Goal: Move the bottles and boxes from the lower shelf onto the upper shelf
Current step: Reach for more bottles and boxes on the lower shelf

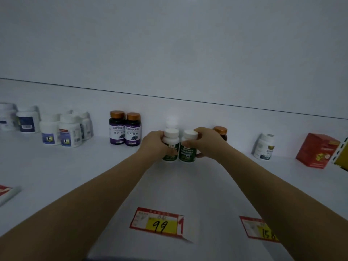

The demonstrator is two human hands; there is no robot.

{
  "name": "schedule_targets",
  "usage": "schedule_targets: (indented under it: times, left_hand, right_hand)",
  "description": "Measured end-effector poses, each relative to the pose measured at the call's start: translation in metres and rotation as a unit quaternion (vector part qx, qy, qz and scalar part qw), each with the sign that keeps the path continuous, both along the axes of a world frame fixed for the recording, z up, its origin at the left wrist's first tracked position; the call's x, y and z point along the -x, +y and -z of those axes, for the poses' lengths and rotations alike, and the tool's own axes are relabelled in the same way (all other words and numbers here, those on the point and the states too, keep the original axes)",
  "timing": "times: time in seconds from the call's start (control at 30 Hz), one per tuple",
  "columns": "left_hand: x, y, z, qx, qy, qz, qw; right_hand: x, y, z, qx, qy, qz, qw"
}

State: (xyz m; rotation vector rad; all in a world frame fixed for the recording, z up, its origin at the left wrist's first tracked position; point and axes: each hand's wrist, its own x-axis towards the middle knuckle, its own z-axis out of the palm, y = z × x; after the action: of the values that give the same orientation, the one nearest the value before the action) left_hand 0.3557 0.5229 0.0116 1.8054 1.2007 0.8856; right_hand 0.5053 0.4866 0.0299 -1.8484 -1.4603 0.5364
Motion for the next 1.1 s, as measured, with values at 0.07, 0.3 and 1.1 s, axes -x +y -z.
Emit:
schedule_targets:
  times: [0.07,0.3,1.1]
  left_hand:
    - [-0.003,0.008,0.001,-0.003,0.010,0.011,1.000]
    - [-0.005,0.023,0.004,-0.015,0.038,0.021,0.999]
    - [-0.010,0.035,0.016,-0.069,0.239,0.016,0.968]
  right_hand:
    - [0.002,0.011,0.000,0.004,-0.030,0.013,0.999]
    - [0.002,0.038,0.001,-0.010,-0.072,0.064,0.995]
    - [0.023,0.026,0.013,-0.022,-0.221,0.104,0.970]
